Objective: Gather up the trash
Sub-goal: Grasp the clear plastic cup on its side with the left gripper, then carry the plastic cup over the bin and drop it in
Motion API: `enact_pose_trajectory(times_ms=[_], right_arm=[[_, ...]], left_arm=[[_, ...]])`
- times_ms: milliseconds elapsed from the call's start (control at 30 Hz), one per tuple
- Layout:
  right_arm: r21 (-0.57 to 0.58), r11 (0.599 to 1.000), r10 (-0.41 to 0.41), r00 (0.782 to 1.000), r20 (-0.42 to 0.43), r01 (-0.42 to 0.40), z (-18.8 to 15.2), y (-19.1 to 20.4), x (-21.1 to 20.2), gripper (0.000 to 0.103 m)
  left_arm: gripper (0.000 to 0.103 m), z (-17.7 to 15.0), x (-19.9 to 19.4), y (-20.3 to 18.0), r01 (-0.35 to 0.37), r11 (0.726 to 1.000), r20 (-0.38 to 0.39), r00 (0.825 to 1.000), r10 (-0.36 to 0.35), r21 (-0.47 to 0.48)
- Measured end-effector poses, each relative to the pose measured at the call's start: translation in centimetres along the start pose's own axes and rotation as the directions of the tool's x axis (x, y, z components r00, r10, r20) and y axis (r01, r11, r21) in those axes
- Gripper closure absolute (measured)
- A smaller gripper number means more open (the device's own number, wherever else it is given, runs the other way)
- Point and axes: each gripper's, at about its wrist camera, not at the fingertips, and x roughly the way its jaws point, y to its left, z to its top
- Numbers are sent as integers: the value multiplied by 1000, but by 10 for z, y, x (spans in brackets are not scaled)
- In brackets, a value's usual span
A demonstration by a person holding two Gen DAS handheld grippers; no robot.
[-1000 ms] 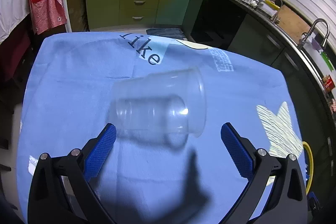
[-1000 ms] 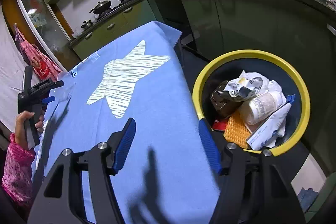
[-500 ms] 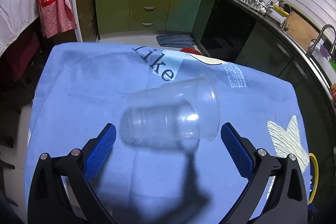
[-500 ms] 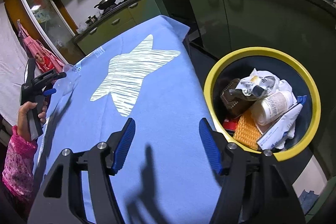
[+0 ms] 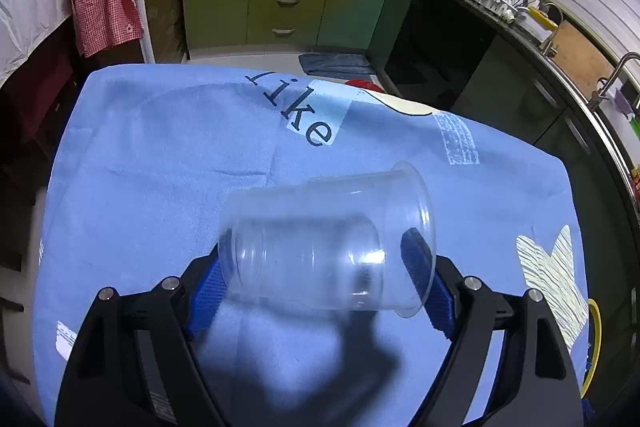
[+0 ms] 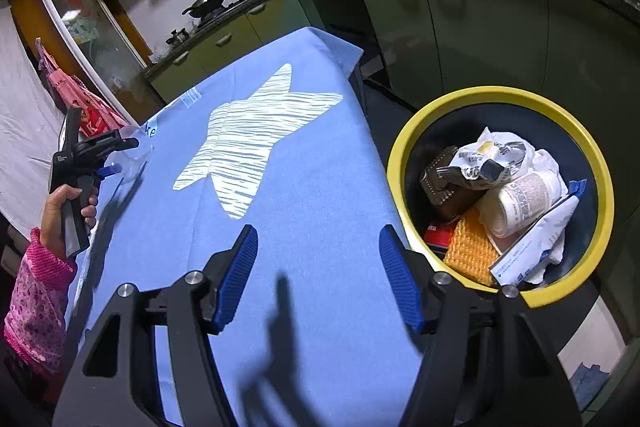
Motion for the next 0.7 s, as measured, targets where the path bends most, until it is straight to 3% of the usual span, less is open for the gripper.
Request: enact_pose_trajectory(times_ms=[233,400,567,633,700], right_arm=[[12,1000,5,1000,4,-5,0,-4,-5,43],[15,1000,-11,1000,26,10,1,-7,-18,43],[46,997,-73,996,60,70,-5,-25,-49,43],[64,993,-105,992,69,100,-9,-36,-64,43],[92,986,-149,985,86,141,-14,-51,-83,42]], left_arm=[[22,-6,-30,-8,18,997,58,998,-23,75],[22,-16,-70,-38,91,980,73,992,-105,180],[22,-40,-109,-98,208,919,38,972,-233,335],[22,-48,-119,-126,264,882,3,958,-288,390],[22,-60,-128,-162,339,827,-60,934,-351,449]])
